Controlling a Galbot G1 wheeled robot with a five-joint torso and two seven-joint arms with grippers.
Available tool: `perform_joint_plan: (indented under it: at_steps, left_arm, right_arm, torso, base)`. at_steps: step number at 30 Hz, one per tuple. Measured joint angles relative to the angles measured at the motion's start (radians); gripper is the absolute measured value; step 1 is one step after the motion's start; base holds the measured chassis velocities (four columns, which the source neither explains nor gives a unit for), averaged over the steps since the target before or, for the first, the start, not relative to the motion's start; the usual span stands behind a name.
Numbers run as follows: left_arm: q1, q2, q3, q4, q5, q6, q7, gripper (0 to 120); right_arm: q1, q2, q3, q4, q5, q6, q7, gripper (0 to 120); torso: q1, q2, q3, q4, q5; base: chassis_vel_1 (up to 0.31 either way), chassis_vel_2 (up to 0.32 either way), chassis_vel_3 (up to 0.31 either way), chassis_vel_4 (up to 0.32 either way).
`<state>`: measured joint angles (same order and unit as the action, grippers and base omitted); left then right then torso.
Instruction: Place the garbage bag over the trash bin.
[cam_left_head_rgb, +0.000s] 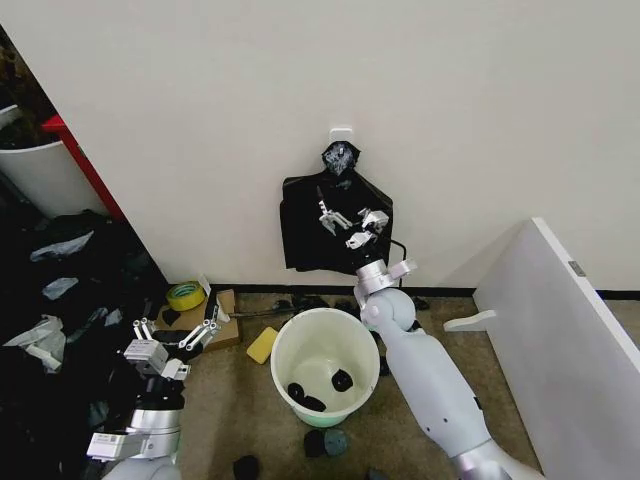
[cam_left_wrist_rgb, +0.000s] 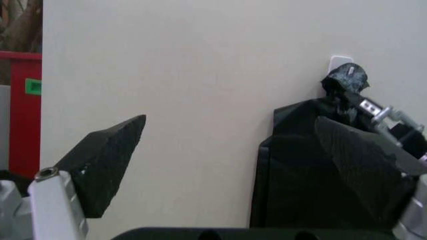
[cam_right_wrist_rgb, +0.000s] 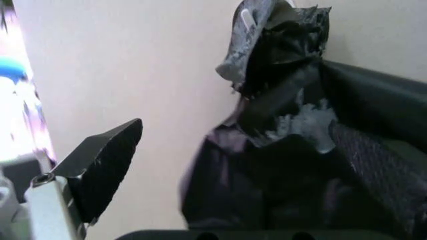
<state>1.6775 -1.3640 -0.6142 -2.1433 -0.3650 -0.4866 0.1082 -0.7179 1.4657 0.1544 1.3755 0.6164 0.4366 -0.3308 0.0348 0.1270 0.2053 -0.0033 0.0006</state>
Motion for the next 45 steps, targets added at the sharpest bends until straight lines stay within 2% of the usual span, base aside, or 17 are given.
perform_joint_plan:
  at_steps: [4,11,14,15,21,23,29,31,37,45]
  left_arm:
    - [-0.001,-0.003,0.001,0.001,0.004,-0.002,0.002,100]
    - [-0.004,-0.008,0.004,0.006,0.012,-0.002,0.003,100]
    - [-0.005,-0.007,0.003,0.009,0.012,-0.003,0.003,100]
    - [-0.005,-0.007,0.003,0.009,0.012,-0.003,0.003,100]
    - [-0.008,-0.007,0.005,0.016,0.013,-0.005,0.003,100]
    - [-0.009,-0.007,0.005,0.017,0.013,-0.005,0.003,100]
    - [-0.013,-0.006,0.008,0.023,0.014,-0.007,0.003,100]
    - [-0.013,-0.005,0.008,0.024,0.014,-0.008,0.003,100]
    - [-0.019,-0.003,0.009,0.029,0.014,-0.009,0.003,100]
    - [-0.024,-0.002,0.006,0.033,0.013,-0.011,0.001,100]
  right_arm:
    - [0.016,0.007,0.007,-0.040,-0.102,0.041,0.027,100]
    - [0.041,0.016,0.008,-0.057,-0.130,0.052,0.043,97]
    - [0.053,0.018,0.010,-0.064,-0.130,0.053,0.043,86]
    - [0.053,0.018,0.010,-0.064,-0.130,0.053,0.043,86]
    - [0.059,0.019,0.011,-0.070,-0.131,0.055,0.035,58]
    - [0.058,0.018,0.011,-0.070,-0.131,0.056,0.034,55]
    - [0.052,0.013,0.018,-0.070,-0.138,0.060,0.031,29]
    - [0.051,0.012,0.019,-0.069,-0.139,0.060,0.031,26]
    - [0.038,0.005,0.022,-0.061,-0.145,0.066,0.030,0]
    - [-0.003,-0.018,0.020,-0.015,-0.139,0.076,-0.005,0]
  torso:
    - [0.000,0.000,0.000,0.0000,0.0001]
    - [0.000,0.000,0.000,0.0001,0.0001]
    - [0.000,0.000,0.000,0.0001,0.0001]
    - [0.000,0.000,0.000,0.0001,0.0001]
    - [0.000,0.000,0.000,0.0001,0.0000]
    - [0.000,0.000,0.000,0.0001,0.0000]
    - [0.000,0.000,0.000,0.0001,0.0001]
    - [0.000,0.000,0.000,0.0001,0.0001]
    - [0.000,0.000,0.000,0.0000,0.0001]
    - [0.000,0.000,0.000,0.0001,0.0001]
  base:
    - [0.000,0.000,0.000,0.000]
    - [0.000,0.000,0.000,0.000]
    - [0.000,0.000,0.000,0.000]
    - [0.000,0.000,0.000,0.000]
    - [0.000,0.000,0.000,0.000]
    - [0.000,0.000,0.000,0.000]
    - [0.000,0.000,0.000,0.000]
    - [0.000,0.000,0.000,0.000]
    - [0.000,0.000,0.000,0.000]
    - [0.000,0.000,0.000,0.000]
